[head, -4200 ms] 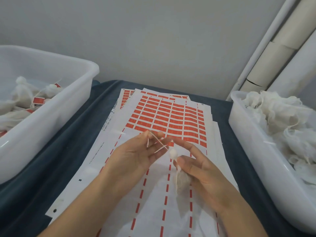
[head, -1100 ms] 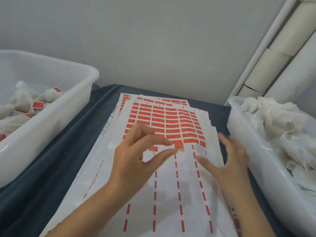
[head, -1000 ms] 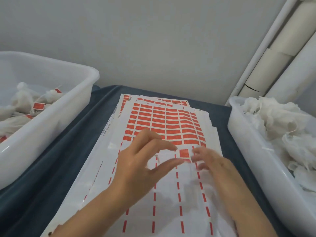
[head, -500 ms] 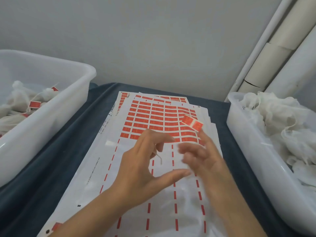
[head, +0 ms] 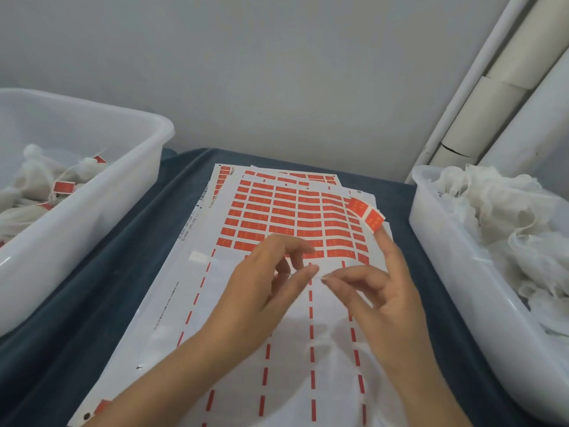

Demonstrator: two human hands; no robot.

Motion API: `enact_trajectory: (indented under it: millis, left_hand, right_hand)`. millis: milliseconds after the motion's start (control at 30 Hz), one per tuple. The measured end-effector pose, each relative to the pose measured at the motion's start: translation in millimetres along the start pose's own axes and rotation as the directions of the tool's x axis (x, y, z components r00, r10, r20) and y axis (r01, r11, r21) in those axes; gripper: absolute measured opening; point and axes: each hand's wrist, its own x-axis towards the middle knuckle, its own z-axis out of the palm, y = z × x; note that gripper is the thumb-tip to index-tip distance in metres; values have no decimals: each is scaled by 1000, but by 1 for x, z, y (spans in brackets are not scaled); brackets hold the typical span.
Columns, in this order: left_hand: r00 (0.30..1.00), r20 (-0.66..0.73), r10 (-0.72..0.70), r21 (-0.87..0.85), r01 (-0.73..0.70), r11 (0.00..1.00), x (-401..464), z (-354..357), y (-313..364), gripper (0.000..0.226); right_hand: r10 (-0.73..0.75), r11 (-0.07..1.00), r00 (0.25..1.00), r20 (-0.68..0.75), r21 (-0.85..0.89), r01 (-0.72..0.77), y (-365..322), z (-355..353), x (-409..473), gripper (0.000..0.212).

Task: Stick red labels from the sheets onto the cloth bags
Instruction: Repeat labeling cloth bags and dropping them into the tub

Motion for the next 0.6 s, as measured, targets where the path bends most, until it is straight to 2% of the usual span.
enact_trajectory:
  millis: [33,133,233,300,367,433,533,600]
  left_hand:
    - [998,59,-34,20,33,999,3,0,-1,4]
    - [979,182,-90,4,91,996,6,0,-3,20]
    - [964,191,-186,-106,208,972,8,-4,-4,15]
    - [954,165,-249,-159,275,948,10,-6,-6,11]
    - [950,149,-276,-154,298,942,11,-8,-8,11]
    - [945,173,-276,-142,301,943,11,-9,-6,13]
    - [938,226,-263,-113,293,949,9,-8,-3,16]
    - [932,267,-247,-86,279,957,9,-9,-3,17]
  right_hand:
    - [-32,999,999,-33,-36,31,1,-2,0,58]
    - [-76,991,994,-72,-112,68,5,-6,2,66]
    - [-68,991,996,-60,-123,60,5,-6,3,61]
    - [-10,999,995,-95,-49,5,2,-8,4,47]
    - [82,992,992,-98,101,-72,-1,-12,4,36]
    - [105,974,994,-3,203,-102,-4,-14,4,32]
    - [61,991,983,173,107,-80,-7,-8,0,29]
    - [59,997,977,205,34,-67,-5,-6,-1,28]
